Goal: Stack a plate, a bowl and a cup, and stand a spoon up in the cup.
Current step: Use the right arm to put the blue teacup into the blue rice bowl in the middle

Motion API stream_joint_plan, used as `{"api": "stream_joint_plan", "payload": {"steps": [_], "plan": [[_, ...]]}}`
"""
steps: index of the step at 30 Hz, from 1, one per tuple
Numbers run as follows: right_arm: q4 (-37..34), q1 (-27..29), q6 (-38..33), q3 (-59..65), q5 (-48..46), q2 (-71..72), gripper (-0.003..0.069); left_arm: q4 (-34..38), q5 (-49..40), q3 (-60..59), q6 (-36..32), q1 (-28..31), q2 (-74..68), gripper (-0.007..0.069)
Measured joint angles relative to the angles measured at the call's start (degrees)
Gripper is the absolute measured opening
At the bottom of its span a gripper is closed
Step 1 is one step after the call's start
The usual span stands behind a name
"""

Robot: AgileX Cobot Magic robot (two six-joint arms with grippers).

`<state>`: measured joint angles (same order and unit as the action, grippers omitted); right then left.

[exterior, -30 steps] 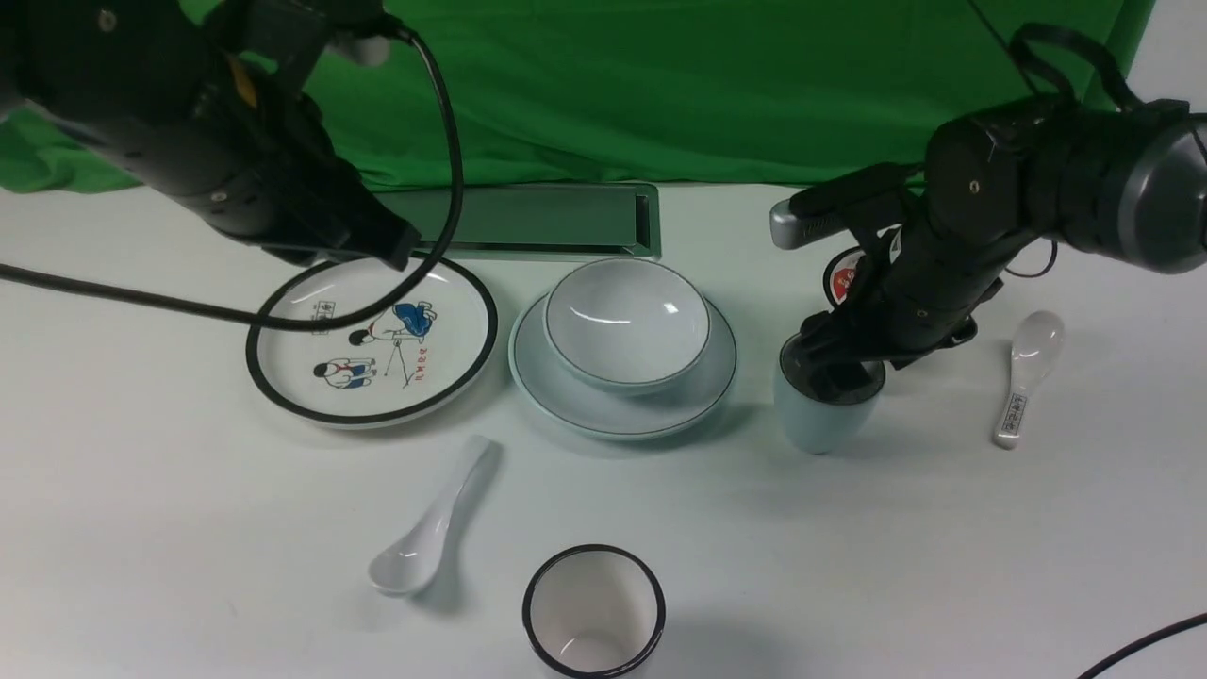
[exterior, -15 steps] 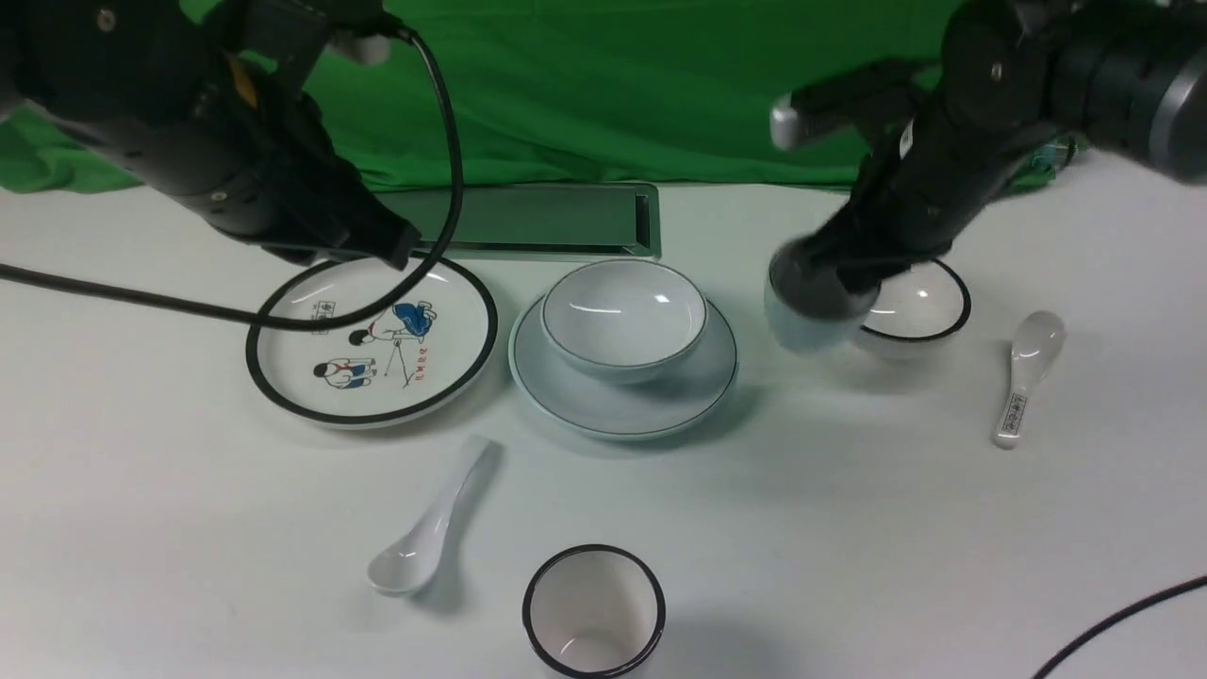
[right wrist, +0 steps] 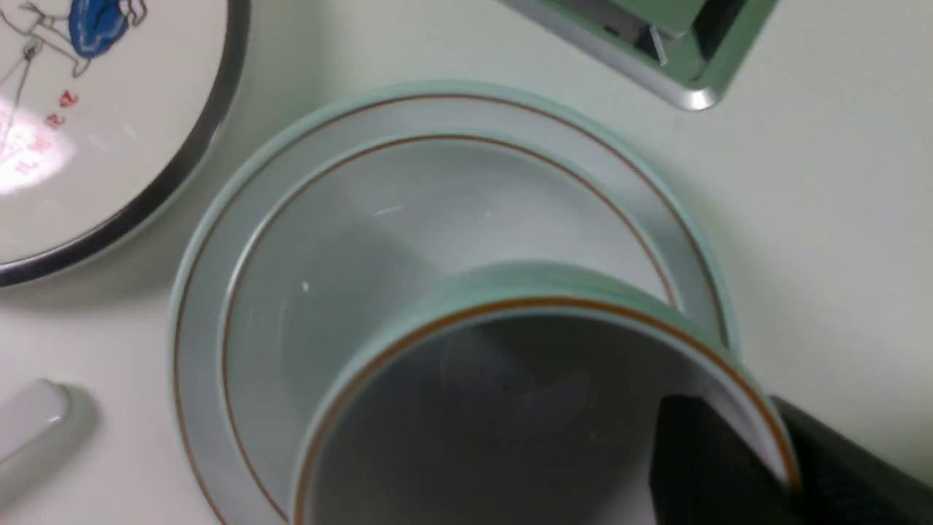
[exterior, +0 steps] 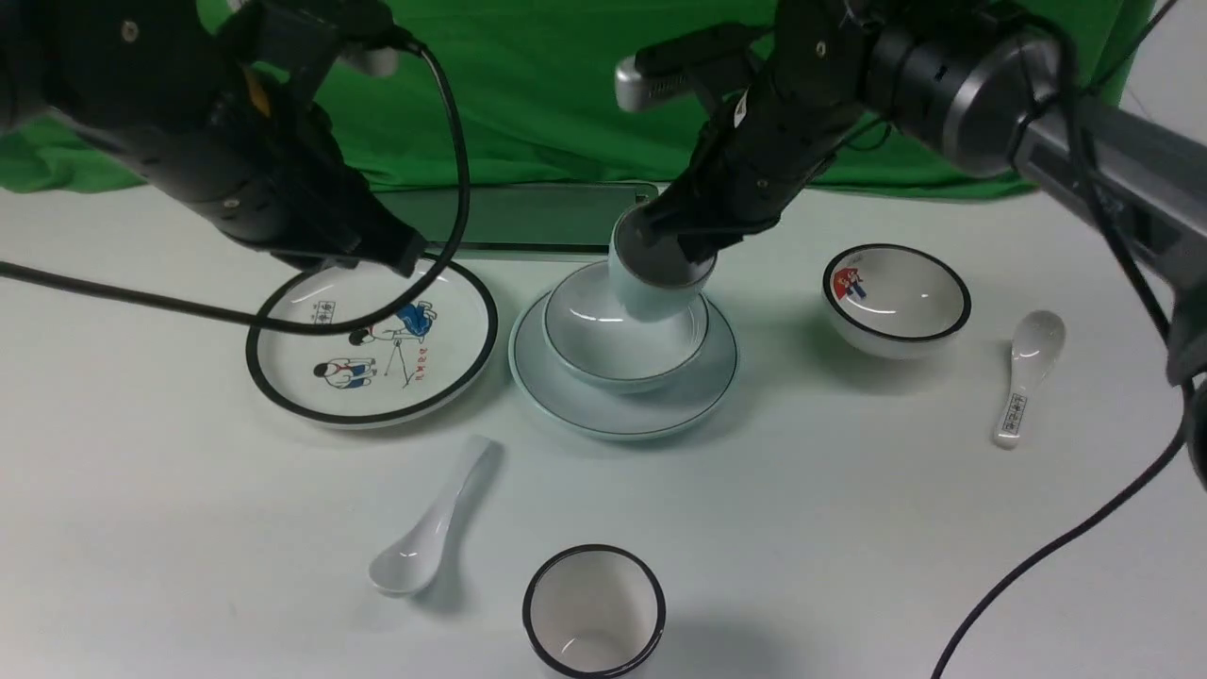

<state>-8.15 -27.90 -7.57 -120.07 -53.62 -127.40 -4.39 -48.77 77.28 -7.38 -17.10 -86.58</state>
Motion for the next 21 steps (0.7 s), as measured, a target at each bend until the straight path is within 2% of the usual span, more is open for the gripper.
{"api": "stream_joint_plan", "payload": {"steps": [14,16,18,21], "plan": [[-3.62,0.00,0.21,-0.54,2.07,-4.64,0.0081,0.00,-0.05,0.00,-0.06,0.00,-1.99,-0.0029],[-3.64,0.00,0.21,-0.54,2.28,-4.69,0.0102,0.00,-0.21,0.00,-0.06,0.00,-2.21,-0.0029],[-3.64,0.00,0.21,-0.59,2.28,-4.69,0.0154,-0.06,-0.22,0.00,-0.06,0.00,-2.21,-0.0029],[-3.64,0.06,0.21,-0.59,2.21,-4.22,0.0311,-0.06,-0.22,0.00,-0.06,0.00,-2.21,-0.0029]]}}
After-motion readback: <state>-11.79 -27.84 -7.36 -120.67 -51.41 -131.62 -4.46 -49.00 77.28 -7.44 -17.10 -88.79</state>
